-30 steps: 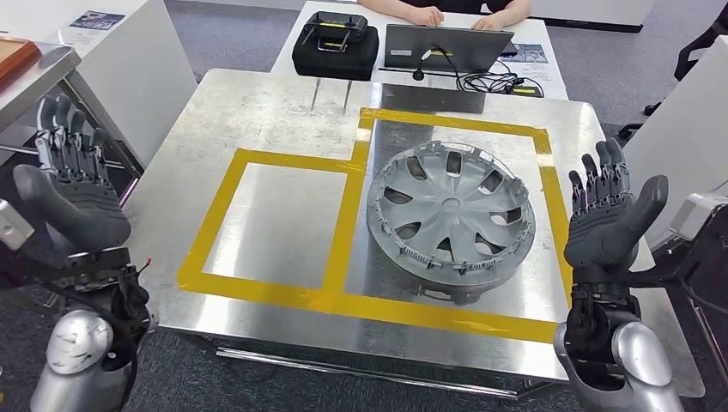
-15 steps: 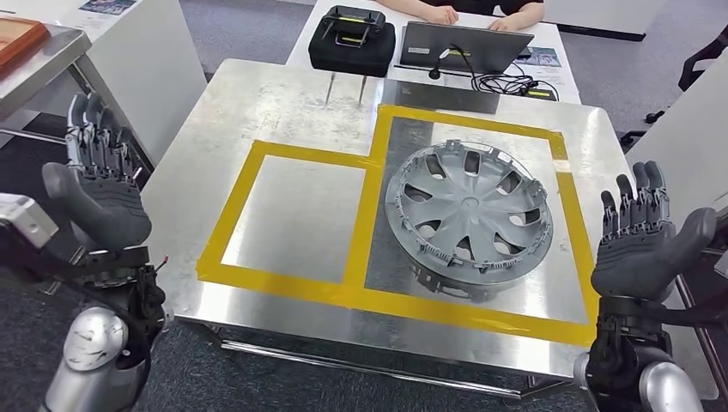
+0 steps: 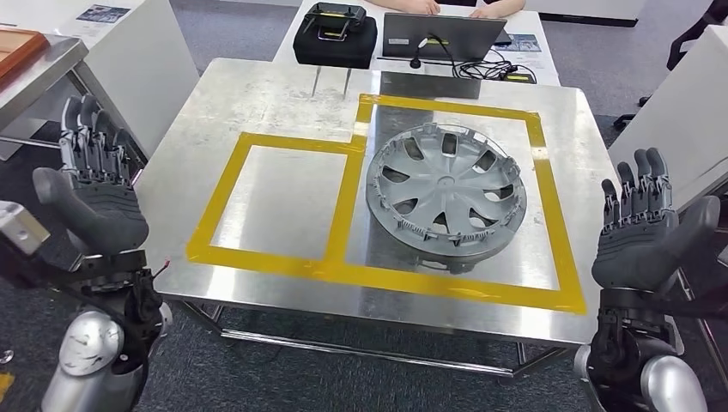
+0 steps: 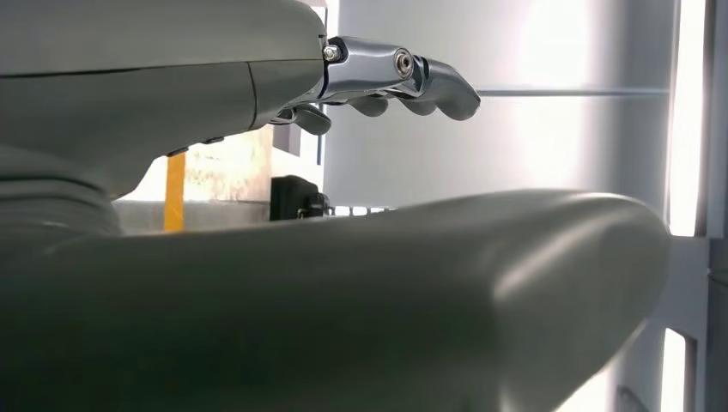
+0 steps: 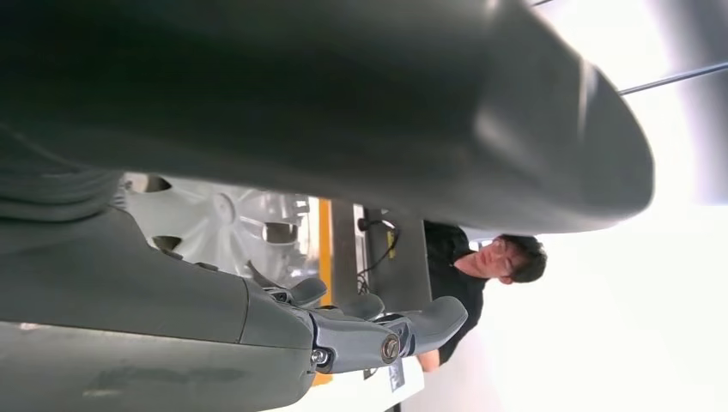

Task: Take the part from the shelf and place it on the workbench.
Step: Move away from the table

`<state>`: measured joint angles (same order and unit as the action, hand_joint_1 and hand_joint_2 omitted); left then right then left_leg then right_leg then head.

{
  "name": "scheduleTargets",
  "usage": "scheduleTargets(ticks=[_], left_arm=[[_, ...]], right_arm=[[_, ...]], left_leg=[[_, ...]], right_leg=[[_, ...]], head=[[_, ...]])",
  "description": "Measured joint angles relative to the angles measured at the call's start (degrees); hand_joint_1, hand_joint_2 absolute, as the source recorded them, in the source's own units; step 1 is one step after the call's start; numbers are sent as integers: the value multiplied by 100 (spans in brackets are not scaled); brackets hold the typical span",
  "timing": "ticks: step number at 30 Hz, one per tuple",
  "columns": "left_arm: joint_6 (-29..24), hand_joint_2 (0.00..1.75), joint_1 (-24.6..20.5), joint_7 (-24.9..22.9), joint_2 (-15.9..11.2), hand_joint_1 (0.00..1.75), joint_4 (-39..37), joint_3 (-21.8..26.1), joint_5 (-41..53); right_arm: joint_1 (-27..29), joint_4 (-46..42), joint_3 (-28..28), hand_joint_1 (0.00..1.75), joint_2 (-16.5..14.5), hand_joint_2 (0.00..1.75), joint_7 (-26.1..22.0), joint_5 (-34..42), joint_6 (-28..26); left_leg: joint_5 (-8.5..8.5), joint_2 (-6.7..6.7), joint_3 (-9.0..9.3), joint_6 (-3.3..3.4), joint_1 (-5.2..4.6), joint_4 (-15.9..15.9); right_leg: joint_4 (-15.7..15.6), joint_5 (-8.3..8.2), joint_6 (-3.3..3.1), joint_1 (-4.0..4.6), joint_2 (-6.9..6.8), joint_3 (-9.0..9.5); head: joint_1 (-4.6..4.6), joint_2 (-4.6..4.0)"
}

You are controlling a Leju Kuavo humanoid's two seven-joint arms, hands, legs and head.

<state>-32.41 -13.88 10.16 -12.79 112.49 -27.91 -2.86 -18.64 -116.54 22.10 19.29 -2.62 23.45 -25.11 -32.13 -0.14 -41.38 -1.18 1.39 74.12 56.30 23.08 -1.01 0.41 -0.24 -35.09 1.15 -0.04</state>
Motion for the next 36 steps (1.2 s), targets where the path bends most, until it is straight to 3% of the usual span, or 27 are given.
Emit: scheduleTargets(ticks=[2, 4, 6, 8, 9, 11, 13, 14, 15, 16, 18, 20, 21, 24, 26, 28, 29, 30, 31, 33, 35, 36], left_arm=[[-1, 0, -3, 4, 0, 0, -3, 0, -13], [-1, 0, -10, 10, 1, 0, -2, 1, -14], [-3, 0, -14, 17, 2, 0, -1, 2, -11], [-9, 0, -19, 8, 3, 0, -2, 1, -3], [-15, 0, -23, -2, 4, 0, -2, -1, 4], [-28, 0, -36, -21, 4, 0, -2, -2, 20], [-37, 0, -37, -30, 3, 0, -2, -2, 27], [-39, 0, -37, -32, 2, 0, -2, -2, 28], [-42, 0, -36, -33, 2, 0, -2, -2, 28], [-44, 0, -36, -34, 2, 0, -2, -2, 29], [-50, 0, -39, -33, 2, 0, -1, -2, 32], [-60, 0, -51, -28, 2, 0, 0, -2, 39], [-68, 0, -55, -25, 3, 0, 1, -2, 42], [-85, 0, -58, -18, 1, 0, 1, 0, 47], [-89, 0, -62, -17, -4, 0, 0, 3, 45], [-97, 0, -59, -19, -8, 0, -1, 3, 37], [-100, 0, -55, -19, -9, 0, -2, 3, 32], [-102, 0, -51, -18, -9, 0, -2, 2, 28], [-103, 0, -50, -17, -9, 0, -2, 2, 27], [-103, 0, -55, -16, -9, 0, -2, 2, 26], [-104, 0, -64, -15, -8, 0, -1, 2, 26], [-104, 0, -69, -15, -7, 0, 0, 2, 26]], right_arm=[[-24, -1, 7, 0, -1, 0, 13, -16, 1], [-50, -10, 13, 0, -1, 0, 19, -33, 1], [-76, -23, 19, 0, 1, 0, 28, -46, 7], [-89, -28, 29, 0, 3, 0, 35, -50, 16], [-92, -28, 36, 0, 4, 0, 37, -50, 20], [-94, -28, 48, 0, 7, 0, 38, -49, 25], [-93, -23, 55, 0, 8, 0, 39, -47, 31], [-91, -20, 59, 0, 8, 0, 39, -46, 35], [-90, -17, 62, 0, 8, 0, 38, -46, 39], [-91, -15, 63, 0, 8, 0, 38, -45, 44], [-104, -15, 64, 0, 8, 0, 35, -43, 53], [-126, -16, 63, 0, 9, 0, 24, -35, 64], [-136, -16, 63, 0, 10, 0, 18, -31, 69], [-147, -14, 63, 0, 10, 0, 10, -17, 78], [-156, -10, 65, 0, 8, 0, 11, -4, 79], [-154, 0, 69, 0, 5, 0, 12, 7, 78], [-148, 6, 71, 0, 4, 0, 13, 10, 76], [-141, 11, 73, 0, 3, 0, 13, 11, 71], [-137, 15, 75, 0, 3, 0, 13, 11, 64], [-130, 16, 78, 0, 3, 0, 13, 11, 52], [-131, 15, 79, 0, 5, 0, 12, 11, 46], [-131, 15, 80, 0, 7, 0, 12, 12, 43]], left_leg=[[256, 4, 447, 4, 7, -504], [281, 5, 979, 30, 2, -1208], [209, -6, 1151, 89, -21, -1490], [292, -10, 1073, 181, -19, -1504], [345, -6, 1033, 229, -10, -1510], [461, 1, 917, 301, 6, -1524], [586, -1, 744, 326, 0, -1520], [654, -1, 648, 326, -6, -1516], [718, -1, 557, 323, -11, -1513], [779, -1, 478, 318, -17, -1511], [892, -1, 360, 303, -29, -1512], [994, 6, 302, 253, -30, -1526], [1041, 11, 291, 215, -19, -1540], [1080, 15, 258, 114, 5, -1548], [726, 6, 103, 86, -1, -1209], [240, 2, -115, 62, -4, -516], [126, 3, -174, 48, -3, -217], [120, 4, -159, 37, -1, -63], [206, 6, -39, 31, 4, -116], [384, 14, 470, 29, 18, -760], [388, 11, 895, 61, 11, -1348], [348, 5, 959, 88, 1, -1460]], right_leg=[[46, -84, 31, -4, -1, -138], [124, -142, 81, 6, 4, -254], [175, -220, 141, 13, 8, -322], [194, -271, 202, -1, 13, -370], [256, -191, 237, -10, 16, -428], [709, 247, 311, -34, 21, -615], [1469, 740, 356, -59, 20, -813], [1753, 845, 361, -66, 20, -844], [1860, 825, 355, -68, 20, -790], [1766, 713, 338, -65, 20, -637], [1070, 524, 259, -44, 21, -79], [351, 575, 183, -7, 20, 405], [178, 633, 155, 13, 19, 485], [12, 499, 83, 21, -1, 493], [-94, 338, 26, -7, -27, 491], [-97, 216, 1, -1, -34, 375], [-85, 165, 7, -1, -34, 296], [-68, 119, 14, -2, -34, 216], [-43, 78, 28, -6, -34, 138], [34, 22, 69, -13, -34, 2], [130, -18, 126, -4, -26, -112], [165, -47, 157, 1, -23, -151]], head=[[-47, 0], [-83, 0], [-87, 0], [-75, 0], [-63, 0], [-12, 0], [57, 0], [83, 0], [104, 0], [121, 0], [151, 0], [150, 0], [148, 0], [167, 0], [132, 0], [64, 0], [38, 0], [14, 0], [-10, 0], [-57, 0], [-85, 0], [-89, 0]])
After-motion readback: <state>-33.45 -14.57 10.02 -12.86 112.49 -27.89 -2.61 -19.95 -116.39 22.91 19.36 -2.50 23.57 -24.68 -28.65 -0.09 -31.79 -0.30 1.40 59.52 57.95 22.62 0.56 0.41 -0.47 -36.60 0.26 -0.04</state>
